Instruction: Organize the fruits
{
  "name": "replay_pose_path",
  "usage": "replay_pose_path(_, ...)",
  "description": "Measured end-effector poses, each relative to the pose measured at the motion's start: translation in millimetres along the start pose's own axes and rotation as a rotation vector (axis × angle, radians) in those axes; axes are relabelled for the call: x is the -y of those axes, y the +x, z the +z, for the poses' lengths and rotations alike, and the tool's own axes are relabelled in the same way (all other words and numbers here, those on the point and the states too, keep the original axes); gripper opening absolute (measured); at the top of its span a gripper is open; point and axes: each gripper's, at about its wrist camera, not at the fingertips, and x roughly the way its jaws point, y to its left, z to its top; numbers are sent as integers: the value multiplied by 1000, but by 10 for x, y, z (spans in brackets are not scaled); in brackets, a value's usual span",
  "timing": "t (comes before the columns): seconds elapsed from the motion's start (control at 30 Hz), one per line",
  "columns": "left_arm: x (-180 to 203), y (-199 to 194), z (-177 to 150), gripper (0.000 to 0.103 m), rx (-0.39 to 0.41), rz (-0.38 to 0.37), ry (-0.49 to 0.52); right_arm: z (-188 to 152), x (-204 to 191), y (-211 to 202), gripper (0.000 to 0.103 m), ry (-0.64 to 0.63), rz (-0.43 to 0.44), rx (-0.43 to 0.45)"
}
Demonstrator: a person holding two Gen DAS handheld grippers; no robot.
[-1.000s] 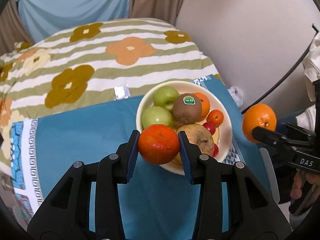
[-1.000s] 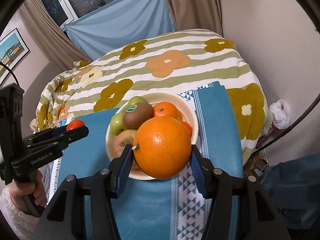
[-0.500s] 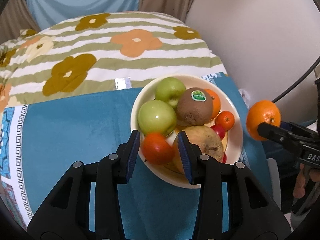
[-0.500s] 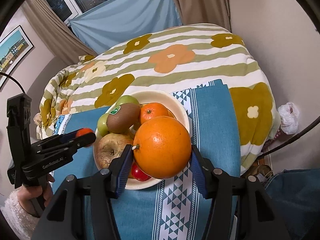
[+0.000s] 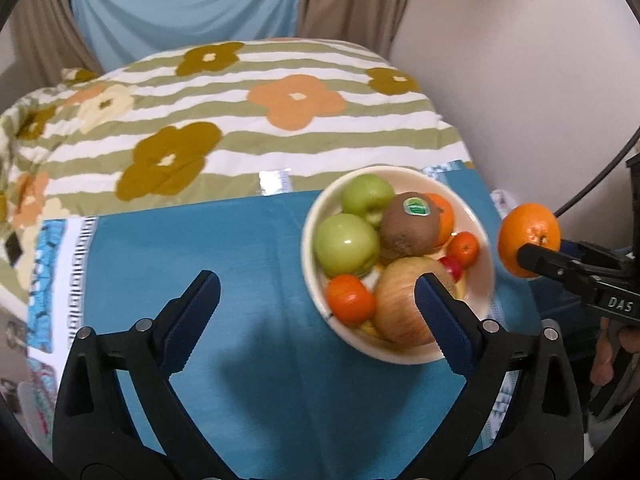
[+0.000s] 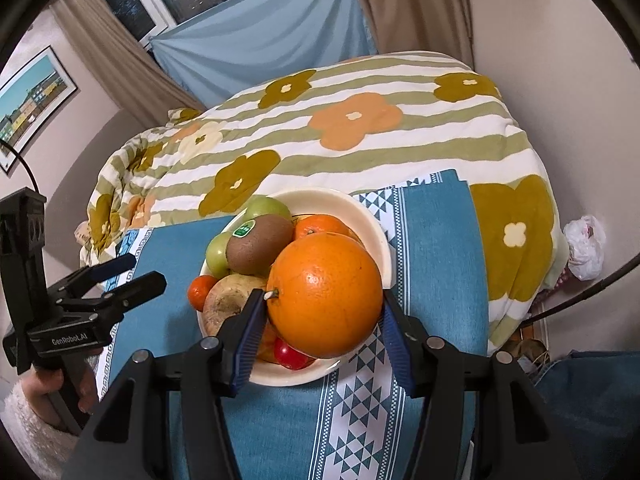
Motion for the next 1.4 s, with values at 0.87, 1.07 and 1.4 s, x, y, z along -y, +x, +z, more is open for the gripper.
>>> replay_pose_path(0.87, -256, -163, -357, 103, -15, 73, -111, 58, -96, 544, 59, -211, 85, -73)
replay_pose_path(1.07, -229, -209, -355, 103, -4, 79, -117, 31, -53, 488, 89, -200, 92, -40)
replay_pose_path(1.4, -210, -352, -420, 103, 3, 99, -114, 4, -87, 358, 89, -211, 71, -26)
